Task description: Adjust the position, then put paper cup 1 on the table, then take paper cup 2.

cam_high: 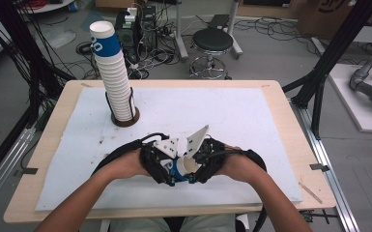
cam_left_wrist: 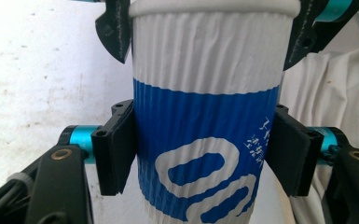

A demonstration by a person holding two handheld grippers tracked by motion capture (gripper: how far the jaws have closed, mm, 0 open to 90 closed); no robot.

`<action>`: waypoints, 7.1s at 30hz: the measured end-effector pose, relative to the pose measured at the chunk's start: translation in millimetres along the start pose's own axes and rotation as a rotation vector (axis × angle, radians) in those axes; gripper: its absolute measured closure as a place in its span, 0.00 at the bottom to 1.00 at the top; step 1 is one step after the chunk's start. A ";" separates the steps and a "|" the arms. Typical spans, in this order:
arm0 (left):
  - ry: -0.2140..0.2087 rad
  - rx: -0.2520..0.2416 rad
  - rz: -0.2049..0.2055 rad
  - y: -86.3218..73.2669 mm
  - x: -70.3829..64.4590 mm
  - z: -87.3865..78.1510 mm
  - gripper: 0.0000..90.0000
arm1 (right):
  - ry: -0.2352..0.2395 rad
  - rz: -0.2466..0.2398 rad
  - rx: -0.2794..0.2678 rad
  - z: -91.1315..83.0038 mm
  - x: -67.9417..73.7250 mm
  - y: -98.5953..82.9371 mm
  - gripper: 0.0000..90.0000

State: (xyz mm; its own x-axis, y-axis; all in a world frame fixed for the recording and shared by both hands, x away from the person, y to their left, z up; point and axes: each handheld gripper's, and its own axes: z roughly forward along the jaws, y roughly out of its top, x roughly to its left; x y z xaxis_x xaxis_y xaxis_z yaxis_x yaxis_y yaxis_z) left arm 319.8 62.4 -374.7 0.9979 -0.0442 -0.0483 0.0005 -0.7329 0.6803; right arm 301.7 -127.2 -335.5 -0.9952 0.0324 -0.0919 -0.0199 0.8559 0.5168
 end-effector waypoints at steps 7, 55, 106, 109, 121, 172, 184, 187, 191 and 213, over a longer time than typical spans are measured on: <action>0.027 -0.140 -0.023 -10.4 -0.1 -6.2 0.34 | -0.009 0.075 -0.125 -9.2 -3.1 -5.2 0.26; 0.355 -0.770 -0.209 -97.6 0.8 -49.4 0.32 | -0.398 0.551 -0.538 -18.4 -1.9 -130.6 0.23; 0.690 -0.491 -0.456 -228.6 -11.0 -108.5 0.31 | -0.418 0.549 -0.564 -20.6 0.4 -136.2 0.23; 0.699 -0.440 -0.457 -227.6 -13.9 -108.6 0.31 | -0.419 0.551 -0.562 -20.6 1.0 -136.7 0.23; 0.708 -0.381 -0.513 -239.3 -32.6 -116.9 0.29 | -0.420 0.554 -0.559 -20.6 2.8 -137.7 0.23; 0.650 -0.743 -0.419 -139.1 -25.8 -133.6 0.19 | -0.500 0.584 -0.535 -26.7 -0.6 -152.0 0.23; 0.666 -0.746 -0.437 -145.2 -22.4 -131.9 0.19 | -0.507 0.598 -0.528 -24.8 1.2 -153.9 0.23; 0.666 -0.741 -0.431 -144.2 -23.2 -131.4 0.19 | -0.508 0.603 -0.529 -26.0 2.4 -153.8 0.23; 0.664 -0.755 -0.419 -140.0 -23.9 -134.1 0.19 | -0.513 0.601 -0.538 -27.4 1.2 -154.5 0.23; 0.662 -0.741 -0.342 -81.5 -2.4 -201.2 0.19 | -0.486 0.596 -0.549 -28.8 -0.3 -154.9 0.23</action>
State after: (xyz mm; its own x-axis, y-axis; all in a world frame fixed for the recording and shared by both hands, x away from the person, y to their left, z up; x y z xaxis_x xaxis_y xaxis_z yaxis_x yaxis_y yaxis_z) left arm 330.5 258.9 -282.9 0.7737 0.6302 -0.0648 0.1060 -0.0279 0.9940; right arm 302.3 -274.6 -391.0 -0.7097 0.7036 0.0354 0.3138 0.2708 0.9100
